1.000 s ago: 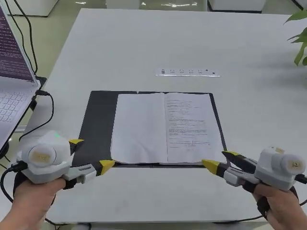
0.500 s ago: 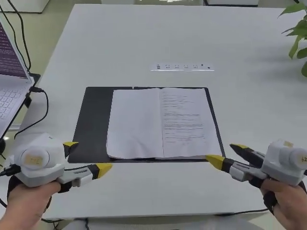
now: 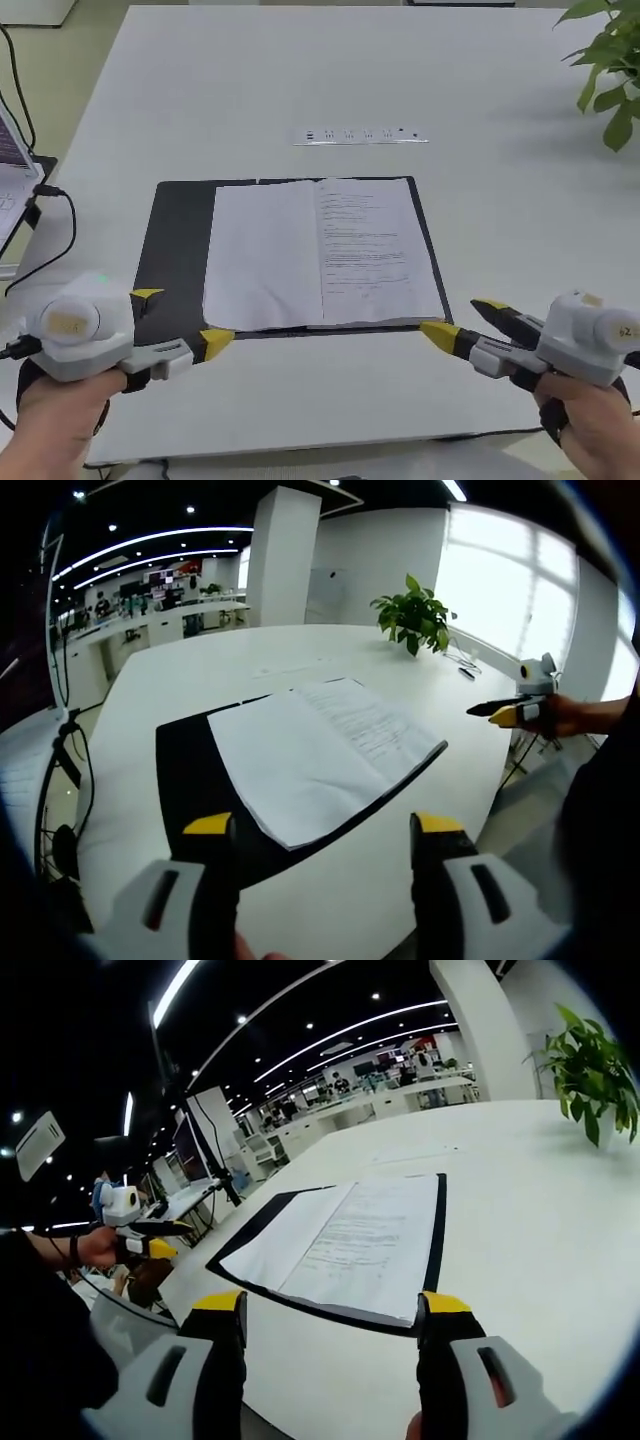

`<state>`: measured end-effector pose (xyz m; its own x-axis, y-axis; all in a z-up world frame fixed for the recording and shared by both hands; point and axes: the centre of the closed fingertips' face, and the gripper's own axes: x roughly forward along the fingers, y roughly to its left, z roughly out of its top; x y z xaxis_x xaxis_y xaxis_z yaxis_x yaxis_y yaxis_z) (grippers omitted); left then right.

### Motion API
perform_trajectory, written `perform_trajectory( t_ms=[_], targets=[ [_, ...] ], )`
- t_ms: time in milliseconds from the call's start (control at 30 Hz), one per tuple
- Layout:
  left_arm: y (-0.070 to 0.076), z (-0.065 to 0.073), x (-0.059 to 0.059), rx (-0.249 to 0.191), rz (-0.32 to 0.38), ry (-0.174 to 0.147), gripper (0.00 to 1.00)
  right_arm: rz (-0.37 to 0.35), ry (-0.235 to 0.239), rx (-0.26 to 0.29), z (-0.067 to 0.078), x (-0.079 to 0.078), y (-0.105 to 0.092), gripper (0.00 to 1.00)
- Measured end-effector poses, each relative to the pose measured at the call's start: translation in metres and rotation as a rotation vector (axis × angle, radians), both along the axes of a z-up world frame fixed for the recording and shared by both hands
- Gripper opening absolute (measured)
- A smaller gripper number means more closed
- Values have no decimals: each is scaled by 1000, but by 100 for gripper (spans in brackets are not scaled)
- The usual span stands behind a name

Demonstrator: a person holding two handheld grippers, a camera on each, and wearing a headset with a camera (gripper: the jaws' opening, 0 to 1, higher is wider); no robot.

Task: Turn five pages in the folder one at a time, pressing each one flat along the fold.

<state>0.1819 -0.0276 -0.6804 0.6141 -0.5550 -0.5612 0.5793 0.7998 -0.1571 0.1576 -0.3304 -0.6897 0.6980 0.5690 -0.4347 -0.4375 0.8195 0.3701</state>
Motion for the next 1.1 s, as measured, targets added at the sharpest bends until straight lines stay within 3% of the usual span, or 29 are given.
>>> perform_trajectory(
  t_ms=[400,767,1100],
  targets=[
    [-47,-1,6,-11,-81,6,70,-51,19,26,-5,-13,-16,68],
    [-82,-1,11,-14,-142,16,69,-69,31,40,-9,-14,-23,68],
    [-116,-8,24,-27,-178,35,68,-76,49,53,-14,-16,-26,68]
  ],
)
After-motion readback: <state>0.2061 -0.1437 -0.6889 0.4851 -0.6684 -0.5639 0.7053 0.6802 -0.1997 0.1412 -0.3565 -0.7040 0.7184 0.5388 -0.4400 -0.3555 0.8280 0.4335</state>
